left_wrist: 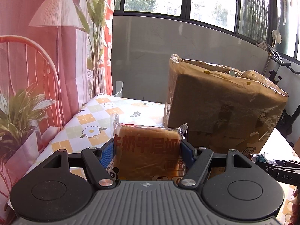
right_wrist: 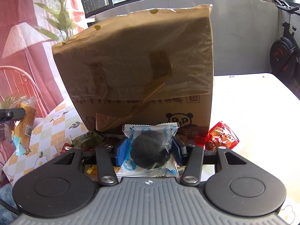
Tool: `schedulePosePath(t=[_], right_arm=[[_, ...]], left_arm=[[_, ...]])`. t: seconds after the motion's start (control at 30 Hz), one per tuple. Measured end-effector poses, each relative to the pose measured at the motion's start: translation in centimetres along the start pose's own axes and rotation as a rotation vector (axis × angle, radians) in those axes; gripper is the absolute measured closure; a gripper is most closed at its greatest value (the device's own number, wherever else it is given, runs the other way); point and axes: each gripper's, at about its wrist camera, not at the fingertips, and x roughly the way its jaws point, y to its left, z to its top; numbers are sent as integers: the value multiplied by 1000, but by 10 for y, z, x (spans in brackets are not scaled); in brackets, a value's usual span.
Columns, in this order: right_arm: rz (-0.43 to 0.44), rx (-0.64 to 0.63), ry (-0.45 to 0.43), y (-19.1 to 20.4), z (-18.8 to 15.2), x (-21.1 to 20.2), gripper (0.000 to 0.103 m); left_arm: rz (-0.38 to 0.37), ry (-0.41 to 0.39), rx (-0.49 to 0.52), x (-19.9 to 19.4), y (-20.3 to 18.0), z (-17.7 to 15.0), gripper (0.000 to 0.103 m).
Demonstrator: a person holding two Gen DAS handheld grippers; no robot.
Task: Organize snacks
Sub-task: 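Lift both packages over the box and open both tools to drop them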
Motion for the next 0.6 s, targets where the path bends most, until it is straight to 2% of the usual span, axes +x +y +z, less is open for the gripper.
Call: schedulePosePath(t=[0.2, 0.4, 0.6], right_arm=[[14, -81, -95, 4, 20, -19, 52], [25, -86, -173, 2, 43, -33, 52], [46, -72, -229, 3, 71, -42, 52]], left_arm=[[-50, -60, 29, -3, -20, 22, 29], [-87, -121, 32, -6, -31, 49, 29], [-114, -207, 80, -14, -43, 80, 29]])
